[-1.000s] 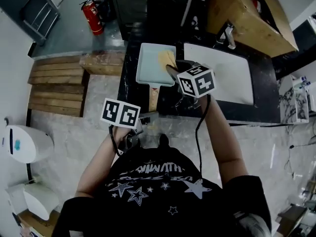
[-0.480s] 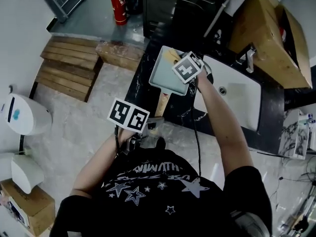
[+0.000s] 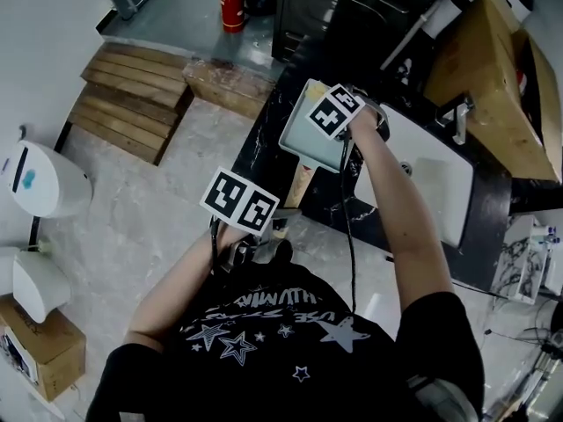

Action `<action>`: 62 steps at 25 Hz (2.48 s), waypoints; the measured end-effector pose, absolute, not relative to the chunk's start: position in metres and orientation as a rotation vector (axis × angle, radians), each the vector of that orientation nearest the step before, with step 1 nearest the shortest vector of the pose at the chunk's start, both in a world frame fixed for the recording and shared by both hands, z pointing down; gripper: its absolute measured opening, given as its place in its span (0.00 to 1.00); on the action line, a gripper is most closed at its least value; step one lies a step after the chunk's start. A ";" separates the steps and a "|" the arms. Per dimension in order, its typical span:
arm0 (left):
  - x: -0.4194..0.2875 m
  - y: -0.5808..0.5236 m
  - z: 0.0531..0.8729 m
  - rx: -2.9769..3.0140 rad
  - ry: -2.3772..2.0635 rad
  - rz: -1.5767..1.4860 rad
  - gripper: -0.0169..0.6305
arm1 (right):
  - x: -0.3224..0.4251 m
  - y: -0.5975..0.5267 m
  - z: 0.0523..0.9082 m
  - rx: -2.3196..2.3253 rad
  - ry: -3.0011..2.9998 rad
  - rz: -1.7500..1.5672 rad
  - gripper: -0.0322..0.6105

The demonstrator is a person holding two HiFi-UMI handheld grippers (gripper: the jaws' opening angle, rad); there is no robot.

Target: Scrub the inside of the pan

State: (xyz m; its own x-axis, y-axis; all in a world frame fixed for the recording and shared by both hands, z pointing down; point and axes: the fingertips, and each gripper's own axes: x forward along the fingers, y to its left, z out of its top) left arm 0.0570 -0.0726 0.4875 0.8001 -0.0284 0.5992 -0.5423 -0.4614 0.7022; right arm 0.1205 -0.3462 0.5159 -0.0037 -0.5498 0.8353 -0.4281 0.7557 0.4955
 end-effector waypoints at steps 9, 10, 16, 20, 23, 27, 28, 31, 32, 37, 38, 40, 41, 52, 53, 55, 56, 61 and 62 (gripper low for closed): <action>0.056 -0.072 0.487 1.980 -0.420 0.636 0.26 | 0.109 -0.334 0.520 0.635 -1.617 -0.158 0.17; 0.056 -0.072 0.487 1.981 -0.419 0.637 0.27 | 0.107 -0.330 0.520 0.617 -1.628 -0.149 0.17; 0.055 -0.073 0.486 1.983 -0.412 0.638 0.27 | 0.092 -0.297 0.520 0.505 -1.674 -0.112 0.17; 0.054 -0.073 0.485 1.986 -0.410 0.636 0.27 | 0.081 -0.274 0.519 0.454 -1.678 -0.109 0.17; 0.053 -0.072 0.485 1.988 -0.404 0.635 0.27 | 0.073 -0.252 0.520 0.408 -1.676 -0.096 0.18; 0.053 -0.072 0.486 1.994 -0.396 0.632 0.27 | 0.067 -0.223 0.521 0.340 -1.672 -0.023 0.18; 0.053 -0.072 0.486 1.995 -0.393 0.633 0.27 | 0.068 -0.219 0.521 0.339 -1.668 -0.011 0.18; 0.054 -0.073 0.487 1.998 -0.384 0.639 0.27 | 0.068 -0.216 0.522 0.353 -1.673 0.003 0.18; 0.055 -0.073 0.487 1.998 -0.382 0.640 0.27 | 0.067 -0.216 0.522 0.357 -1.679 0.008 0.18; 0.057 -0.073 0.488 1.998 -0.369 0.639 0.27 | 0.065 -0.217 0.521 0.381 -1.709 0.008 0.18; 0.057 -0.073 0.488 1.997 -0.365 0.635 0.27 | 0.066 -0.217 0.521 0.390 -1.706 0.011 0.18; 0.056 -0.073 0.488 1.996 -0.356 0.628 0.27 | 0.068 -0.216 0.521 0.407 -1.711 0.029 0.18; 0.056 -0.072 0.487 1.995 -0.353 0.627 0.27 | 0.067 -0.215 0.519 0.412 -1.729 0.042 0.18; 0.057 -0.072 0.487 1.994 -0.360 0.628 0.27 | 0.122 -0.276 0.509 0.653 -1.644 0.002 0.18; 0.056 -0.072 0.487 1.994 -0.361 0.630 0.27 | 0.125 -0.282 0.510 0.666 -1.631 -0.003 0.18; 0.056 -0.072 0.486 1.994 -0.364 0.636 0.27 | 0.128 -0.293 0.512 0.690 -1.613 -0.009 0.18; 0.055 -0.072 0.486 1.995 -0.365 0.638 0.27 | 0.128 -0.298 0.513 0.700 -1.607 -0.013 0.18; 0.058 -0.073 0.488 1.991 -0.373 0.639 0.27 | 0.131 -0.318 0.515 0.744 -1.586 -0.056 0.18; 0.058 -0.073 0.489 1.991 -0.375 0.639 0.27 | 0.131 -0.320 0.516 0.746 -1.579 -0.065 0.18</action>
State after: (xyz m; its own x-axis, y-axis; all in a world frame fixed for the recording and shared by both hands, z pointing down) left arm 0.0578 -0.0730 0.4886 0.8143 0.0031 0.5804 -0.5086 -0.4781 0.7161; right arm 0.1314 -0.3202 0.5162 0.0383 -0.4903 0.8707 -0.4174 0.7839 0.4597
